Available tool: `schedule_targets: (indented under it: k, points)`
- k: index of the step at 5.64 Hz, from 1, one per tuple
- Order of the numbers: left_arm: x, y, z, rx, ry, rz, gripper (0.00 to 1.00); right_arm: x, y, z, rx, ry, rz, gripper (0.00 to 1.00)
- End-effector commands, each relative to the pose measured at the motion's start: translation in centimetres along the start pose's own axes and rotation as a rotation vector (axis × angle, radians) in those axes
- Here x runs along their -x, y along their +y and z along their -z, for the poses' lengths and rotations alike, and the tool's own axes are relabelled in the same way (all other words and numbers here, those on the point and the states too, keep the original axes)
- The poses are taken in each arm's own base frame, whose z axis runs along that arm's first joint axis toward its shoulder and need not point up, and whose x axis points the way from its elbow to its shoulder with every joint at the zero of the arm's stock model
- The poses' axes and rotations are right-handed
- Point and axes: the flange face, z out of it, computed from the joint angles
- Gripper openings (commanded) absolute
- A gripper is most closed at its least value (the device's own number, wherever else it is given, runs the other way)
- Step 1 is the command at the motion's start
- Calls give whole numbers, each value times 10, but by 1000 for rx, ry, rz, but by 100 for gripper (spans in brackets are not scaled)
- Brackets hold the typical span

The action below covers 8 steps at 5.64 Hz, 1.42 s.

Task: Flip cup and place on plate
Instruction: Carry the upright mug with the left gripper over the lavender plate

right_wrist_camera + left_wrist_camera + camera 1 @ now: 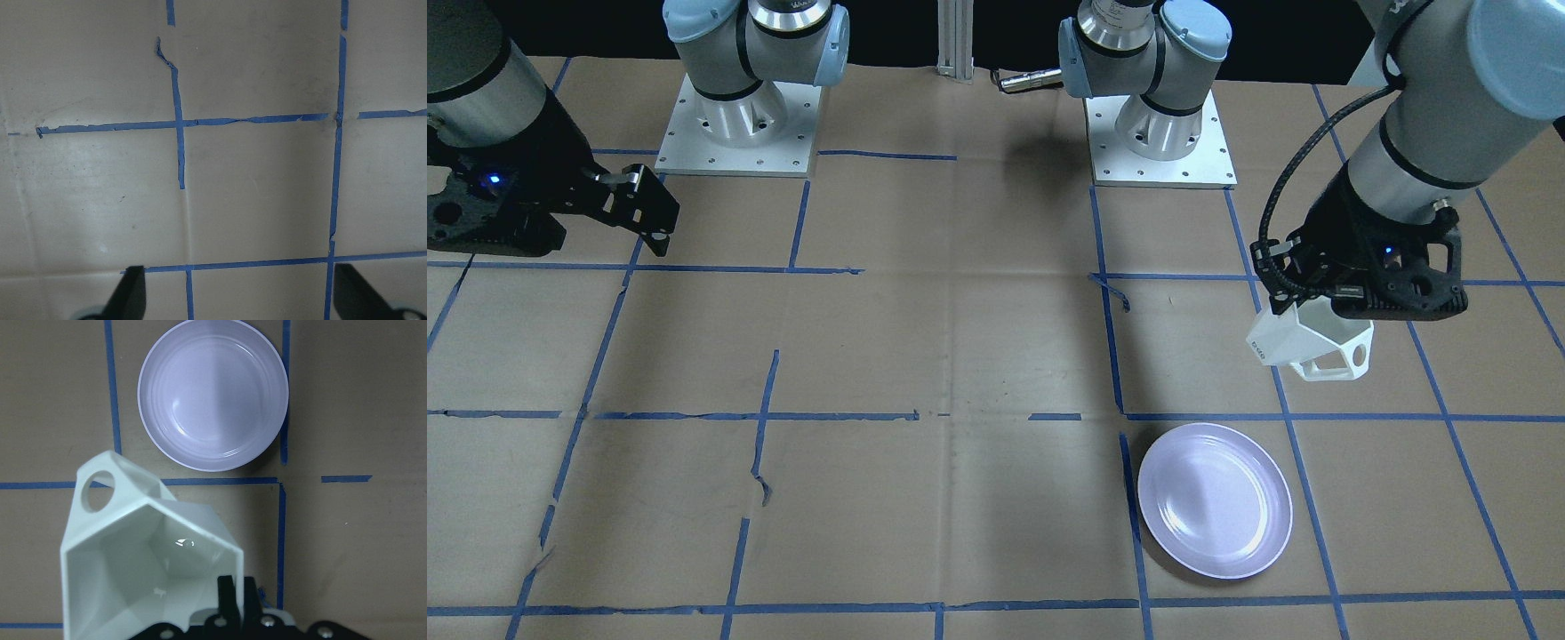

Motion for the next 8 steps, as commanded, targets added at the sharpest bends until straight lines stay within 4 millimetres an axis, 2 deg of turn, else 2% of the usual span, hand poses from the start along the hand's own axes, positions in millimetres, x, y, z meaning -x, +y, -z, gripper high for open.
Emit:
schedule_targets:
  k: [1,2,3,5,6,8]
  points:
    - [-21,-34,-68,-7,-9,-98,2,0,0,0,0,0,0,100]
    - [-29,-42,-108,0,-10,-111,2,0,0,0,0,0,0,100]
    - [-31,-46,-138,-36,-16,-117,2,0,0,0,0,0,0,100]
    - [-26,-72,-176,-128,-37,-185,2,0,0,0,0,0,0,100]
    - [-24,-72,-173,-137,-53,-189,2,0,0,0,0,0,0,100]
    - [-18,-80,-182,-162,-68,-198,2,0,0,0,0,0,0,100]
